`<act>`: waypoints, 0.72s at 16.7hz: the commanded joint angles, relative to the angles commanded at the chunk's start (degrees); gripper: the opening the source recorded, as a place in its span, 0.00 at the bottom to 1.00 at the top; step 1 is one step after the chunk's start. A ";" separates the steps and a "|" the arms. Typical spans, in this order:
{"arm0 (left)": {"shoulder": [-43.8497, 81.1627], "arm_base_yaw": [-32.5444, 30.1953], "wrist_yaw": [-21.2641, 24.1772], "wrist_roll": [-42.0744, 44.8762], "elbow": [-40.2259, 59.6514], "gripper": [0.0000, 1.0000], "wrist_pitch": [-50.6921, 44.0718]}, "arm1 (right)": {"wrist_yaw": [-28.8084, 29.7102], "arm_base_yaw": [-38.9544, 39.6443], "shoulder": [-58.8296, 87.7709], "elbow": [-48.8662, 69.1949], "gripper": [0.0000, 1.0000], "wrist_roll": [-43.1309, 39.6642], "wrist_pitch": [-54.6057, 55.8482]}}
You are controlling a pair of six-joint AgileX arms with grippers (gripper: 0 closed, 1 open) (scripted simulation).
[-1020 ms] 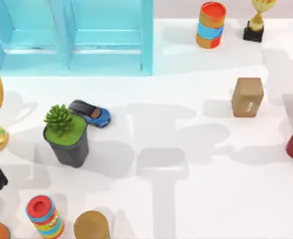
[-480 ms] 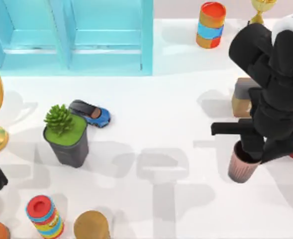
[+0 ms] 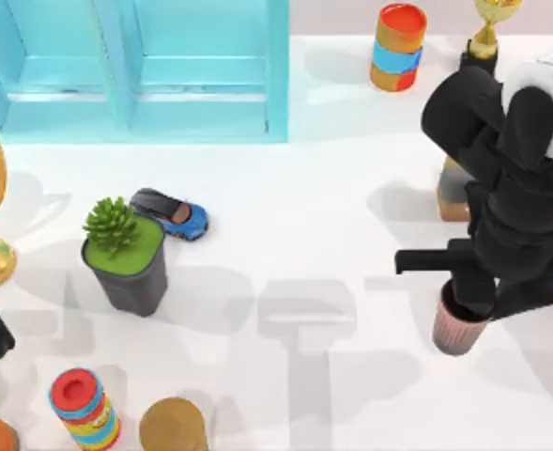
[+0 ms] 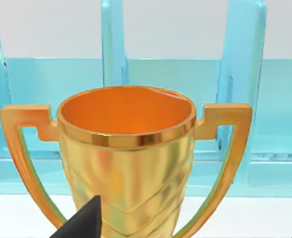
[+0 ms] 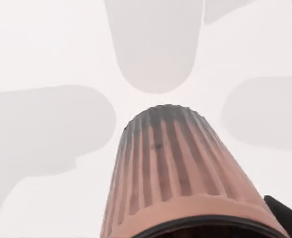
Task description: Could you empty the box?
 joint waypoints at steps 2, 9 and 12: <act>0.00 0.00 0.00 0.00 0.00 1.00 0.00 | 0.00 0.08 0.18 -0.63 0.00 -0.01 0.84; 0.00 0.00 0.00 0.00 0.00 1.00 0.00 | 0.10 0.48 1.97 -4.51 0.00 0.48 6.80; 0.00 0.00 0.00 0.00 0.00 1.00 0.00 | 0.14 0.76 2.83 -6.22 0.00 0.62 9.68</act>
